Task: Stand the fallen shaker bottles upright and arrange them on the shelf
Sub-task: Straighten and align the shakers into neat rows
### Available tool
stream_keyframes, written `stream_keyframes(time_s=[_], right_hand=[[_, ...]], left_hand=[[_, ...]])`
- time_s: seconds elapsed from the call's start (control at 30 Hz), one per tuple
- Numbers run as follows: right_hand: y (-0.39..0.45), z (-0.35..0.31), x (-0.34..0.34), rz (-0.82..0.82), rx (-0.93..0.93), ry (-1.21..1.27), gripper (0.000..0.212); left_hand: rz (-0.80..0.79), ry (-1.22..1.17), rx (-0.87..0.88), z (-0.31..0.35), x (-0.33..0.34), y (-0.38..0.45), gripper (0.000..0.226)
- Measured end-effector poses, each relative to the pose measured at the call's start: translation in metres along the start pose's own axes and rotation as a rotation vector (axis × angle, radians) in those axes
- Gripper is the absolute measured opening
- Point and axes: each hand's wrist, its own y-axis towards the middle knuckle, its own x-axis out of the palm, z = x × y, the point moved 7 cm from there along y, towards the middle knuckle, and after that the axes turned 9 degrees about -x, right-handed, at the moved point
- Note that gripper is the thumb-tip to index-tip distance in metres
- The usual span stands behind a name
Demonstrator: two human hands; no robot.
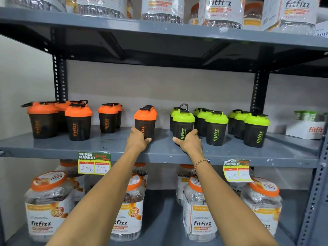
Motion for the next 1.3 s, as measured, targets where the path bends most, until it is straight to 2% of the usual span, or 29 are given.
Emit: stream_keyframes(time_s=[0.07, 0.1, 0.2, 0.27, 0.33, 0.47, 0.53, 0.6, 0.67, 0.8, 0.93, 1.03, 1.3], right_hand=[[-0.004, -0.003, -0.006, 0.061, -0.001, -0.009, 0.084], [-0.008, -0.006, -0.012, 0.143, -0.012, -0.037, 0.082], [-0.034, -0.036, -0.027, 0.461, -0.174, -0.074, 0.05], [-0.054, -0.069, -0.02, 0.563, -0.362, -0.002, 0.023], [-0.068, -0.104, 0.0, 0.527, -0.48, 0.054, 0.012], [-0.075, -0.172, 0.06, 0.274, -0.545, 0.151, 0.01], [-0.072, -0.197, 0.094, 0.126, -0.503, 0.151, 0.017], [-0.067, -0.221, 0.125, 0.014, -0.449, 0.156, 0.029], [-0.064, -0.246, 0.151, -0.039, -0.416, 0.169, 0.044], [-0.065, -0.278, 0.202, -0.173, -0.305, 0.181, 0.089], [-0.068, -0.291, 0.229, -0.254, -0.219, 0.194, 0.109], [-0.066, -0.296, 0.235, -0.226, -0.161, 0.213, 0.112], [-0.058, -0.29, 0.236, -0.123, -0.061, 0.163, 0.094]], left_hand=[[0.002, -0.016, -0.015, -0.004, -0.006, -0.002, 0.063], [0.017, -0.015, -0.024, -0.008, -0.011, -0.003, 0.063], [0.153, 0.045, -0.002, -0.025, -0.038, -0.005, 0.051], [0.259, 0.01, 0.058, -0.041, -0.061, -0.004, 0.04], [0.33, -0.072, 0.148, -0.059, -0.086, 0.001, 0.032], [0.516, -0.147, 0.274, -0.103, -0.148, 0.014, 0.024], [0.615, -0.137, 0.276, -0.128, -0.179, 0.026, 0.031], [0.659, -0.097, 0.2, -0.155, -0.209, 0.045, 0.051], [0.599, -0.107, 0.104, -0.184, -0.231, 0.068, 0.076], [0.451, -0.116, 0.008, -0.231, -0.254, 0.106, 0.103], [0.236, -0.103, -0.047, -0.242, -0.251, 0.13, 0.124], [0.186, -0.085, -0.106, -0.245, -0.247, 0.138, 0.112], [0.227, -0.005, -0.109, -0.248, -0.243, 0.138, 0.08]])
